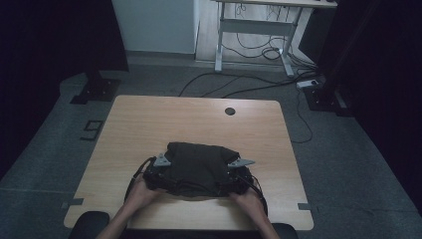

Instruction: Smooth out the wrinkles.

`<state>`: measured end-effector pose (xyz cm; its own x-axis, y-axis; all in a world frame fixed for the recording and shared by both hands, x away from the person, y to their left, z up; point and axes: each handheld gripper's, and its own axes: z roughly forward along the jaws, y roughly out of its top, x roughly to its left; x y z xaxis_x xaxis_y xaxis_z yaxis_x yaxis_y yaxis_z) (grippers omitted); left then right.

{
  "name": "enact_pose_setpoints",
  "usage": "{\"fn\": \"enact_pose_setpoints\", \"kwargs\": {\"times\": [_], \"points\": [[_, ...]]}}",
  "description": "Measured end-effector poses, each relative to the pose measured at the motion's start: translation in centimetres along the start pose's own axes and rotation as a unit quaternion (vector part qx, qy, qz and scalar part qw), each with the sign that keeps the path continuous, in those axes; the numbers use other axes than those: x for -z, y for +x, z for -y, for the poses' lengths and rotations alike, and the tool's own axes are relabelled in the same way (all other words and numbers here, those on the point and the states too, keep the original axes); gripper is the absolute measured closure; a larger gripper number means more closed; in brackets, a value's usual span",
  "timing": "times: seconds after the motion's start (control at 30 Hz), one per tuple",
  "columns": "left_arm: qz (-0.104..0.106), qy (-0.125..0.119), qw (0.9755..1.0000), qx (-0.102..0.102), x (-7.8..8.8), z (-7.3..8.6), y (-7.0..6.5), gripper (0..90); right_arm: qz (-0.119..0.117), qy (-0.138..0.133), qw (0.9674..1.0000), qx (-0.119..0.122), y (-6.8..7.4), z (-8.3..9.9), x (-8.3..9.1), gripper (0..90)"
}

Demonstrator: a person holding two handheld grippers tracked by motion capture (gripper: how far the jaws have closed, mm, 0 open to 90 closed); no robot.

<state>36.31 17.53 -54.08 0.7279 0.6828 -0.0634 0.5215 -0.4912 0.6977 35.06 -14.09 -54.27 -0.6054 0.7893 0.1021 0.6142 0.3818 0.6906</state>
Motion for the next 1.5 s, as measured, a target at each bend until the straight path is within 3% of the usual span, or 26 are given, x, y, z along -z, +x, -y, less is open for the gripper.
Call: {"fn": "enact_pose_setpoints", "kwargs": {"times": [0.6, 1.37, 1.5], "points": [[-0.019, 0.009, 0.9997, 0.012, -1.4, -1.7, 2.1, 9.3, 0.013, 0.02, 0.9997, 0.006, -1.3, -2.9, -2.5, 9.1], [-0.035, 0.05, 0.9979, 0.021, -4.0, -5.3, 6.4, 2.8, 0.025, 0.044, 0.9987, 0.001, -3.4, -7.5, -6.5, 0.0], [-0.037, 0.047, 0.9979, 0.024, -4.6, -5.9, 7.4, 2.1, 0.025, 0.046, 0.9986, 0.002, -4.0, -8.2, -7.1, 0.0]]}}
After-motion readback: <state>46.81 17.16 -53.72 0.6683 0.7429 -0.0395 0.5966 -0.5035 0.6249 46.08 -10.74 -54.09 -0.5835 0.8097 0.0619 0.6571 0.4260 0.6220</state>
